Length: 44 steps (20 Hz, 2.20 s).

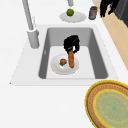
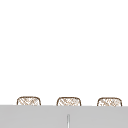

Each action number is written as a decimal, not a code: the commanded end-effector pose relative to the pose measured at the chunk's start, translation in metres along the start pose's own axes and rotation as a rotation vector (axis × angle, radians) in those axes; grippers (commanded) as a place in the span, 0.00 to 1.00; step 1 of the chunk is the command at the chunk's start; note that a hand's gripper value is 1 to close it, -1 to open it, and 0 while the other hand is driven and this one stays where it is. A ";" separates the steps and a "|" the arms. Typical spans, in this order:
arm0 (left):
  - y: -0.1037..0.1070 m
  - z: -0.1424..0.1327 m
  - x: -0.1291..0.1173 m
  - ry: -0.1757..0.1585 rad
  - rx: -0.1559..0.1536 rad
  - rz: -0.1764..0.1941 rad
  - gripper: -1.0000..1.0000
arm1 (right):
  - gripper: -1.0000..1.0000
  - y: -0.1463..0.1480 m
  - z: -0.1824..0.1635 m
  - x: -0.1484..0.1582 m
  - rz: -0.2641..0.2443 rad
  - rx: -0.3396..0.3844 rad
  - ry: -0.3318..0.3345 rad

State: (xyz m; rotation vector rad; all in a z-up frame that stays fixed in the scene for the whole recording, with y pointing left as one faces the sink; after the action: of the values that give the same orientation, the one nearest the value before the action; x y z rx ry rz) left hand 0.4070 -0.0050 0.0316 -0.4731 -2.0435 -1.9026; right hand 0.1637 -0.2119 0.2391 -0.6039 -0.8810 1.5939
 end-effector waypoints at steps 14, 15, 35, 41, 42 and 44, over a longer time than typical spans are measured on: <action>-0.099 -0.007 -0.077 -0.061 0.000 0.021 1.00 | 0.50 0.000 0.000 0.000 0.000 0.000 0.000; -0.101 -0.010 -0.079 -0.084 0.007 0.020 1.00 | 0.50 0.000 0.000 0.000 0.000 0.000 0.000; -0.069 -0.004 -0.038 -0.181 0.123 0.042 0.00 | 0.50 0.000 0.000 0.000 0.000 0.000 0.000; -0.051 0.014 -0.022 -0.181 0.080 0.076 0.00 | 0.50 0.000 0.000 0.000 0.000 0.000 0.000; -0.047 0.018 -0.018 -0.177 0.074 0.091 0.00 | 0.50 0.000 0.000 0.000 0.000 0.000 0.000; -0.040 0.025 -0.010 -0.164 0.074 0.118 0.00 | 0.50 0.000 0.000 0.000 0.000 0.000 0.000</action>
State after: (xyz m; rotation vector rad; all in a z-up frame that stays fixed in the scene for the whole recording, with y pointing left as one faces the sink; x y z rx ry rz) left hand 0.4037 0.0049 -0.0240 -0.7314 -2.1763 -1.7753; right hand 0.1637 -0.2119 0.2391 -0.6039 -0.8810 1.5939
